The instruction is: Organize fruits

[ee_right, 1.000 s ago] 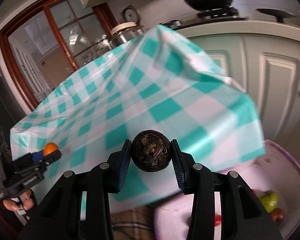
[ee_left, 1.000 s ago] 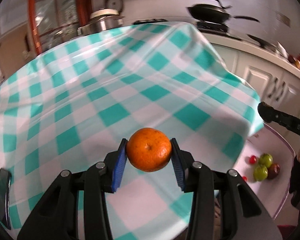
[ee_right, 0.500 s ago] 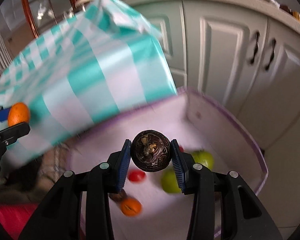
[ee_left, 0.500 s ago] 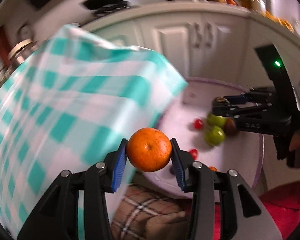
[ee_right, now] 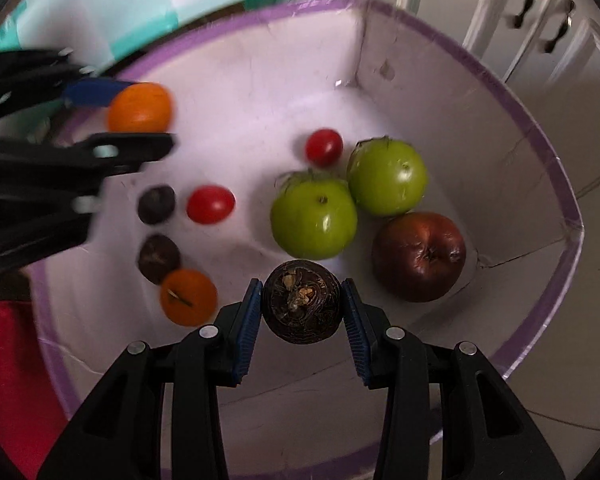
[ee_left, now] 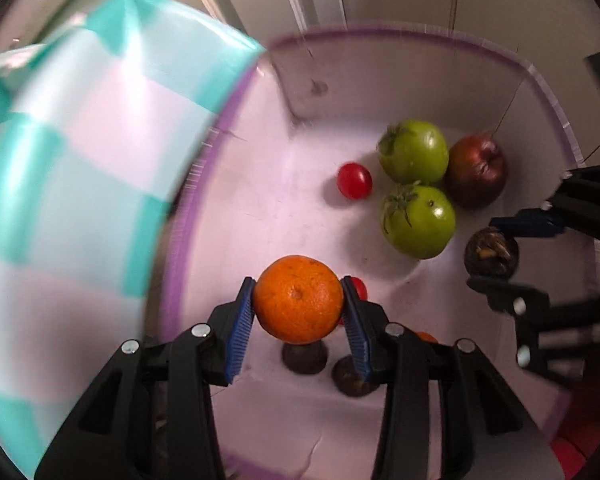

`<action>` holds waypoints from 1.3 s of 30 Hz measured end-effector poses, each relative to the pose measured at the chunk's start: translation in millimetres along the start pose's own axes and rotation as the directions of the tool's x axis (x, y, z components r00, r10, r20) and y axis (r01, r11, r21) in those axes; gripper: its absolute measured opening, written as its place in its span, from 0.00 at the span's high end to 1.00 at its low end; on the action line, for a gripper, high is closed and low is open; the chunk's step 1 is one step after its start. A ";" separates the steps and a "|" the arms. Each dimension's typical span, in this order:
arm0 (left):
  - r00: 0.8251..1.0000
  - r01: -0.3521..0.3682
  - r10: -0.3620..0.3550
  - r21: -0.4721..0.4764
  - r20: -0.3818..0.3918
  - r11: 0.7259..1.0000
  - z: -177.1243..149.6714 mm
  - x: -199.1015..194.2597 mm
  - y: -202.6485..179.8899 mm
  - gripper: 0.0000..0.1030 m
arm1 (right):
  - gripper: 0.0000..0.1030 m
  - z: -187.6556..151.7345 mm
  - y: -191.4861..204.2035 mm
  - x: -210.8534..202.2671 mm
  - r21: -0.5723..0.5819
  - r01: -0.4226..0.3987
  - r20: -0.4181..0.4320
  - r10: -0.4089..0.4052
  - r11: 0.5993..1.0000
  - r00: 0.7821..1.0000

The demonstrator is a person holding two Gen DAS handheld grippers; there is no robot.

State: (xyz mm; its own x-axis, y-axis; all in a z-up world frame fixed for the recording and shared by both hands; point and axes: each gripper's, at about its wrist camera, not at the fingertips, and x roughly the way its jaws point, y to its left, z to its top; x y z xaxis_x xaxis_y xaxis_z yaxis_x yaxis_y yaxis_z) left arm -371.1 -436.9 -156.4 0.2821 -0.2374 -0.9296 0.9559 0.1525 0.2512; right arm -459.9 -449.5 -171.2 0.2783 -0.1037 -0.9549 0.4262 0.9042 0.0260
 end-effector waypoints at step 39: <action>0.981 0.037 -0.021 -0.084 0.192 0.996 -52.1 -69.8 9.3 0.02 | 0.14 15.4 -9.0 -39.7 0.106 0.171 0.142 -0.185 0.980 0.973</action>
State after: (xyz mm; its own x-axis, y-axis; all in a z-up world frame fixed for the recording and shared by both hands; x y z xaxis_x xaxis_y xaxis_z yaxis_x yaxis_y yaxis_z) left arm -386.1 -368.9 -103.3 0.2729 -0.4202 -0.8654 0.9554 0.2237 0.1926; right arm -461.5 -459.9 -129.0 0.3139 -0.3266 -0.8915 0.5560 0.8243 -0.1062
